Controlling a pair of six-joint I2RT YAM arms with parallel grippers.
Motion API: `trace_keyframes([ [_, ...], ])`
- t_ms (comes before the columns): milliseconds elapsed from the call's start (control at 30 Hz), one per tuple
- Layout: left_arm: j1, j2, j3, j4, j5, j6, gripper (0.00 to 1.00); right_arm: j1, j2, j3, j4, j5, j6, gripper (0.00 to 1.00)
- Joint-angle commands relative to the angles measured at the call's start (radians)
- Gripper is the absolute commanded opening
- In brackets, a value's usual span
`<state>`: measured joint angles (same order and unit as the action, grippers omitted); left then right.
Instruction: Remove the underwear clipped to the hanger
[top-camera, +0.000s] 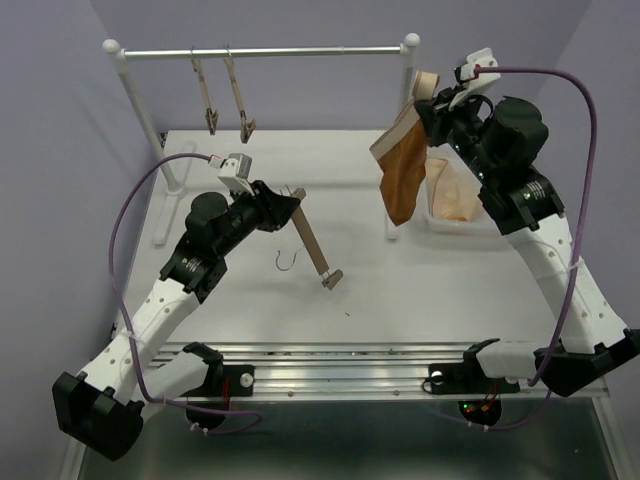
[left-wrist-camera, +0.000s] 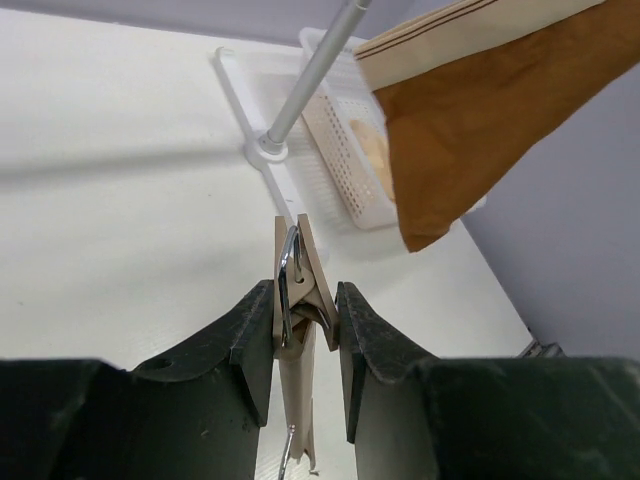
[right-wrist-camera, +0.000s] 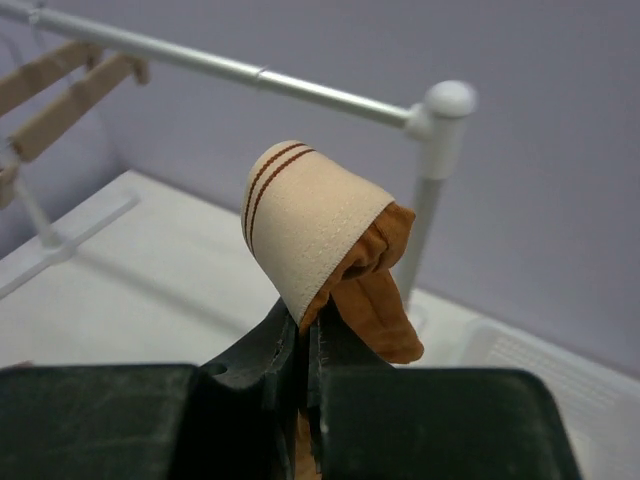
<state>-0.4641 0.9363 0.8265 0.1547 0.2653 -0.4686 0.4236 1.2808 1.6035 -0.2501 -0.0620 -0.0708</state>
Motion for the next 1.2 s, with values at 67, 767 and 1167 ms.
trace_keyframes([
  [67, -0.002, 0.016, 0.109, -0.067, -0.132, -0.083, 0.0, -0.081, 0.061, 0.093, -0.003, 0.409, -0.179, 0.01],
  [767, -0.001, 0.159, 0.266, -0.219, -0.29, -0.194, 0.0, -0.414, 0.241, -0.013, -0.057, 0.149, -0.001, 1.0],
  [1167, 0.008, 0.236, 0.404, -0.463, -0.419, -0.383, 0.0, 0.041, -0.037, -0.416, 0.041, -0.433, -0.06, 1.0],
])
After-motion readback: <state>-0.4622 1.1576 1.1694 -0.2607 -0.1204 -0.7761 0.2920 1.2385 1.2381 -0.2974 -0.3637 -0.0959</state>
